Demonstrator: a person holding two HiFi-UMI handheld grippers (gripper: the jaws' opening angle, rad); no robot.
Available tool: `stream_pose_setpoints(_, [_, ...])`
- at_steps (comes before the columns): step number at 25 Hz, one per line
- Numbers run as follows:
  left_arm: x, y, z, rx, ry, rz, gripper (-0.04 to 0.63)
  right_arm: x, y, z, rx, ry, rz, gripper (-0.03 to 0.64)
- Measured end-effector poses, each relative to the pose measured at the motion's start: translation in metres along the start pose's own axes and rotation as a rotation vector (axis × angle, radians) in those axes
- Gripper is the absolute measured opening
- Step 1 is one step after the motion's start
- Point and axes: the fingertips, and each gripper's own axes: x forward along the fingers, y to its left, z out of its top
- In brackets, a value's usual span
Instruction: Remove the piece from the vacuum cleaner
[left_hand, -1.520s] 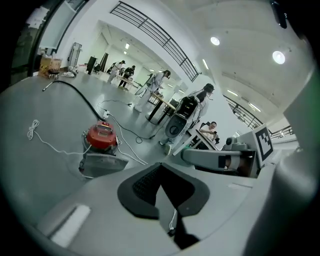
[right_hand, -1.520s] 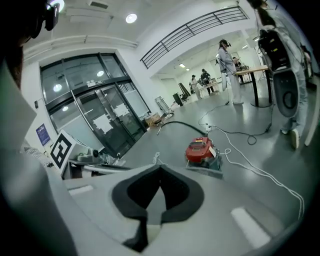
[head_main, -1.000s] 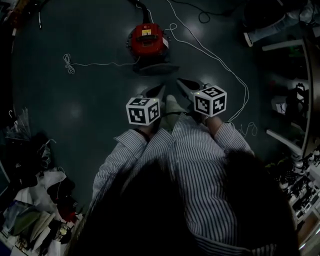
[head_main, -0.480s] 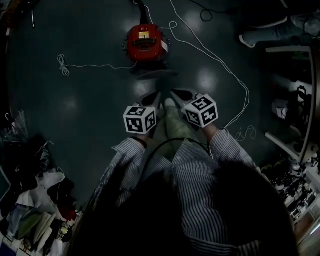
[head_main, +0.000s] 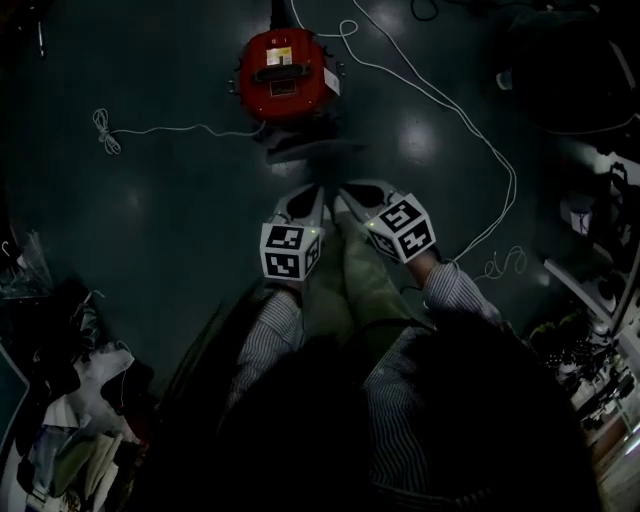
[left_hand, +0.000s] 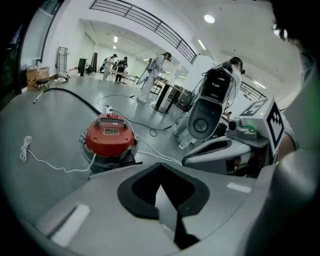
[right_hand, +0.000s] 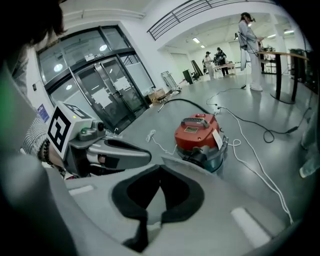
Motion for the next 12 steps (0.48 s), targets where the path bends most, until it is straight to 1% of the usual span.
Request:
stream_pose_setpoints(4, [0.03,0.027,-0.02,0.031,-0.017,0.033,0.006,0.027,-0.026,-0.028,-0.037,0.025,-0.008,0.003])
stream_pose_setpoints(6, [0.044,0.039,-0.031,0.062,-0.01,0.045,0.008,0.038,-0.04,-0.038,-0.054,0.035,-0.016,0.003])
stream_pose_setpoints(7, [0.05,0.044,-0.035,0.082,-0.005,0.053,0.008,0.044,-0.047,-0.042,-0.058,0.043,-0.014,0.003])
stream_pose_setpoints(8, [0.056,0.049,-0.037,0.107,0.0,0.063,0.021,0.049,-0.053,-0.046,-0.066,0.052,-0.009,0.003])
stream_pose_setpoints(9, [0.062,0.053,-0.038,0.141,0.004,0.075,0.047,0.055,-0.059,-0.049,-0.076,0.063,-0.004,0.004])
stream_pose_setpoints(11, [0.072,0.06,-0.039,0.201,0.019,0.099,0.06,0.064,-0.071,-0.054,-0.101,0.084,0.0,0.005])
stream_pose_setpoints(12, [0.077,0.064,-0.039,0.213,0.028,0.107,0.074,0.068,-0.077,-0.055,-0.115,0.093,0.0,0.005])
